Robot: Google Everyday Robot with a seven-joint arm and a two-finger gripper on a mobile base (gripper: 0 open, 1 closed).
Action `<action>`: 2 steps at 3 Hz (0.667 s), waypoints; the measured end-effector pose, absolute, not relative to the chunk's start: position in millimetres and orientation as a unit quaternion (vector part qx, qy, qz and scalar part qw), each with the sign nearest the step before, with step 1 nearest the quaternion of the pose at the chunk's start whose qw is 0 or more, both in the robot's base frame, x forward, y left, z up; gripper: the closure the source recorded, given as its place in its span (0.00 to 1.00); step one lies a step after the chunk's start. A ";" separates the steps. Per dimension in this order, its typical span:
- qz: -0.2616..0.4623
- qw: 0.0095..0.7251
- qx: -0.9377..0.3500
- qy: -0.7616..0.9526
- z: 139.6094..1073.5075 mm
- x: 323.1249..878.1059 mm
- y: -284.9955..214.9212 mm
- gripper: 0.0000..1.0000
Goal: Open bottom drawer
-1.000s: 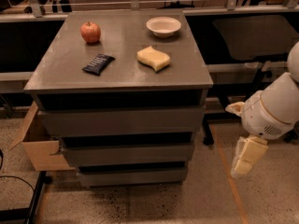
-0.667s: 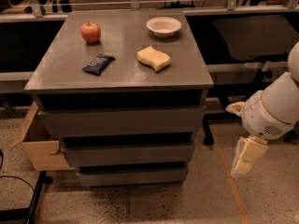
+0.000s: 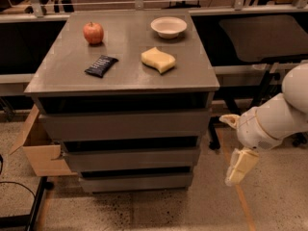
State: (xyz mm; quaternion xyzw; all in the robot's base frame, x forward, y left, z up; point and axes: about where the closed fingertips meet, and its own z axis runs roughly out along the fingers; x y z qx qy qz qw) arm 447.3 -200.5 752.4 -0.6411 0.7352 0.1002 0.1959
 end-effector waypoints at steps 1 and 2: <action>0.132 0.223 -0.641 0.722 705.8 462.8 -179.8 0.00; 0.180 0.245 -0.637 0.708 643.5 472.1 -148.1 0.00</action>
Offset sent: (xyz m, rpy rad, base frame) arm 0.0337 0.0907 -0.1737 0.3093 0.0383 0.0844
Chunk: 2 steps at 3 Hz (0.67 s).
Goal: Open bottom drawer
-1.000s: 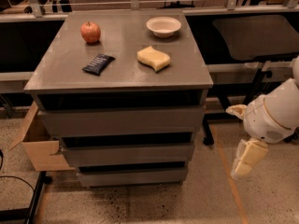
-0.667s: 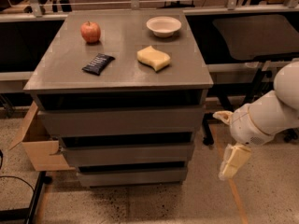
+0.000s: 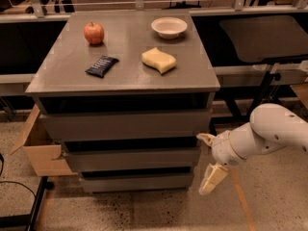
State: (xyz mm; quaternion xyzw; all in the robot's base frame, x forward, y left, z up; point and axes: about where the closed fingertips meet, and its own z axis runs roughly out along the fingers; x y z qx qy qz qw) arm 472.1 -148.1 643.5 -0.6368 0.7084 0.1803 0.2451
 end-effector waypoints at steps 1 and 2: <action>0.180 0.245 -0.637 0.708 643.7 472.0 -148.0 0.00; 0.194 0.229 -0.646 0.702 617.3 466.0 -143.1 0.00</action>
Offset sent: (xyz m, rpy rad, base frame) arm -0.0136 0.0088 -0.0617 -0.0071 0.0804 0.0743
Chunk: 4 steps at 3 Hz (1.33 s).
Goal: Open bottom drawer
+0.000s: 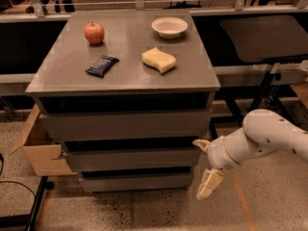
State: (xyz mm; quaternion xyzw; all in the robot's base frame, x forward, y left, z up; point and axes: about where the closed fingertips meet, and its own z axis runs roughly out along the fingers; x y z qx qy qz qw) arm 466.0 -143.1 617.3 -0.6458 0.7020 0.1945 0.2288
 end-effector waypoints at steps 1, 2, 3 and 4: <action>0.212 0.211 -0.651 0.698 562.4 456.5 -138.5 0.00; 0.233 0.208 -0.661 0.682 475.4 461.8 -127.1 0.00; 0.249 0.216 -0.662 0.674 418.7 468.4 -115.1 0.00; 0.279 0.216 -0.649 0.674 349.4 476.2 -90.2 0.00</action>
Offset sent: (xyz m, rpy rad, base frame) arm -0.0051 0.0190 -0.2101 0.0493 0.1007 0.1017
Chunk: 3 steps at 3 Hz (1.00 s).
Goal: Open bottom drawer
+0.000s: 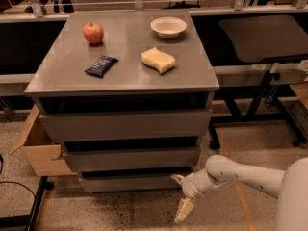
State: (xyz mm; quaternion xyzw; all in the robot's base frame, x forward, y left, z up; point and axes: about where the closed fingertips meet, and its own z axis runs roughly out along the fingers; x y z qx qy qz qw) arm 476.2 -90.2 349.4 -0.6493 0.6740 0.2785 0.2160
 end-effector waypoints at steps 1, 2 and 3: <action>0.279 0.215 -0.648 0.675 338.0 480.3 -87.2 0.00; 0.273 0.222 -0.642 0.681 303.7 497.6 -88.2 0.00; 0.262 0.235 -0.634 0.689 273.5 514.7 -86.1 0.00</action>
Offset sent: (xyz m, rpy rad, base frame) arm 0.0491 -0.0035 -0.0936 0.0048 -0.0232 -0.0705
